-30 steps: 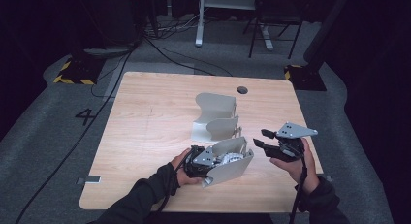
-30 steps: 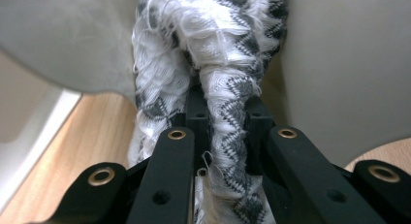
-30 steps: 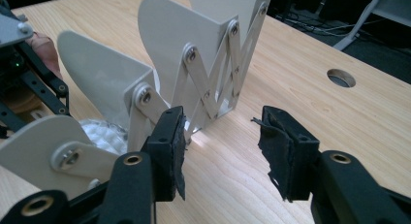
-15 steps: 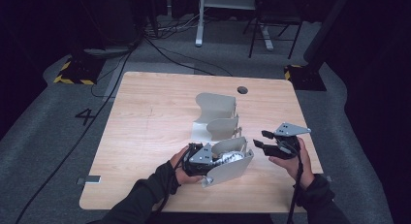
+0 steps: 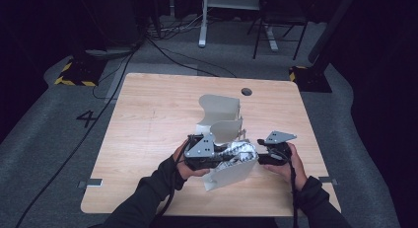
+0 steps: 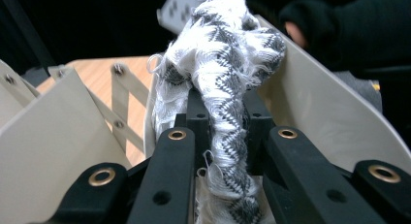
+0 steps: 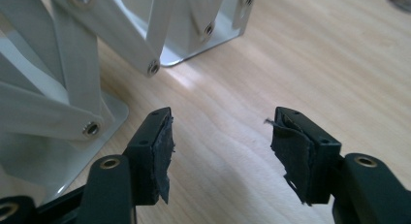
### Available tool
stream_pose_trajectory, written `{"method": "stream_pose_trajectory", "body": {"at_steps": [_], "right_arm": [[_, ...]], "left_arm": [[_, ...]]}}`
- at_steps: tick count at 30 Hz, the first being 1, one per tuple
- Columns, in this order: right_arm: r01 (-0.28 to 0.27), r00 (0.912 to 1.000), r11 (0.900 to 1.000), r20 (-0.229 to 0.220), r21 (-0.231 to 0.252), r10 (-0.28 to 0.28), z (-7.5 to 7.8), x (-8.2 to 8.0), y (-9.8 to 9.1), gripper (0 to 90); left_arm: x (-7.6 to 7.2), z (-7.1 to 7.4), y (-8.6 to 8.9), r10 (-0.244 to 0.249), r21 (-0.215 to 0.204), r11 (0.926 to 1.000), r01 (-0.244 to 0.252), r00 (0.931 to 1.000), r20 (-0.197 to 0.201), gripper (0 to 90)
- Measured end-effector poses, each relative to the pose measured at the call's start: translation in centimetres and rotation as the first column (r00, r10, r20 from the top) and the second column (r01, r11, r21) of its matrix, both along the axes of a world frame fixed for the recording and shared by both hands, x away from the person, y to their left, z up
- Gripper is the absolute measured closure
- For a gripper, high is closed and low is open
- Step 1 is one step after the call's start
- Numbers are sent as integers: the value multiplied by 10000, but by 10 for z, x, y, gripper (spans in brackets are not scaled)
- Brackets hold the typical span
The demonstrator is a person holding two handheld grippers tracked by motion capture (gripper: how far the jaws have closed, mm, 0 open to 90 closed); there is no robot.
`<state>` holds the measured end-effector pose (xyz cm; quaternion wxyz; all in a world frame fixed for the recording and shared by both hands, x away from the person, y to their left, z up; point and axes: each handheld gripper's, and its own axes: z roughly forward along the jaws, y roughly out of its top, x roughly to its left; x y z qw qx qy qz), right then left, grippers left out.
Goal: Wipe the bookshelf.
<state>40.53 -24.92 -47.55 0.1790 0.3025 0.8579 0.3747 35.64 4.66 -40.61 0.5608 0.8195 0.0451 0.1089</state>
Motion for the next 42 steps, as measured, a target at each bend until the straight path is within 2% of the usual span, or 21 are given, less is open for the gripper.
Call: {"method": "stream_pose_trajectory", "body": {"at_steps": [1, 5, 8, 11, 15, 18, 19, 20, 22, 25, 26, 30, 33, 35, 38, 42], "right_arm": [[-50, 9999, 10000, -111, -26, 50, -3, 1, 1, 402], [19, 9996, 10000, -273, 4, -19, -10, 3, 2, 396], [44, 9993, 10000, -380, -65, -47, -13, 3, 3, 396], [2, 9993, 9996, -384, -293, -13, -16, 4, 5, 393], [-40, 9993, 9991, -376, -420, 25, -18, 3, 7, 391], [261, 9996, 9984, -72, -492, -265, -17, 3, 6, 398], [404, 9992, 9979, 40, -509, -403, -17, 4, 5, 400], [540, 9985, 9970, 98, -553, -535, -17, 4, 4, 402], [707, 9975, 9965, 92, -451, -703, -17, 5, 2, 402], [758, 9971, 9957, 32, -531, -758, -18, 5, 2, 402], [765, 9971, 9956, 16, -533, -765, -19, 6, 2, 402], [702, 9975, 9954, 15, -646, -703, -19, 5, 3, 408], [652, 9979, 9952, 112, -726, -646, -19, 6, 4, 411], [650, 9979, 9949, 99, -776, -644, -19, 6, 4, 411], [679, 9976, 9942, 149, -839, -669, -19, 7, 2, 418], [736, 9972, 9930, 217, -922, -719, -19, 7, 1, 423]], "left_arm": [[0, 1, -2, -97, -69, 9999, 97, 10000, 1, 790], [-1, -3, -10, -236, 209, 9995, 233, 9996, 125, 789], [2, -11, -11, -357, 301, 9989, 362, 9992, -154, 789], [4, -22, -10, -362, 592, 9975, 383, 9987, -369, 789], [3, -43, -7, -232, 1260, 9914, 341, 9959, -871, 790], [3, -61, -8, 24, 2068, 9782, 208, 9937, -1116, 790], [3, -67, -10, 224, 2453, 9694, 49, 9939, -1080, 790], [3, -70, -11, 271, 2660, 9640, 21, 9940, -1059, 790], [3, -75, -10, 310, 2595, 9657, 74, 9891, -1437, 790], [2, -78, -10, 455, 3182, 9480, -12, 9902, -1318, 790], [2, -79, -9, 558, 3284, 9445, -83, 9892, -1355, 790], [2, -71, -5, 846, 3032, 9519, -444, 9891, -1208, 788], [0, -55, -3, 826, 2545, 9653, -593, 9932, -818, 788], [-1, -44, -1, 874, 2179, 9734, -701, 9937, -708, 788], [-1, -32, 5, 1123, 1922, 9761, -1014, 9926, -466, 787], [-3, -16, 17, 1312, 1282, 9837, -1261, 9909, -315, 788]]}}
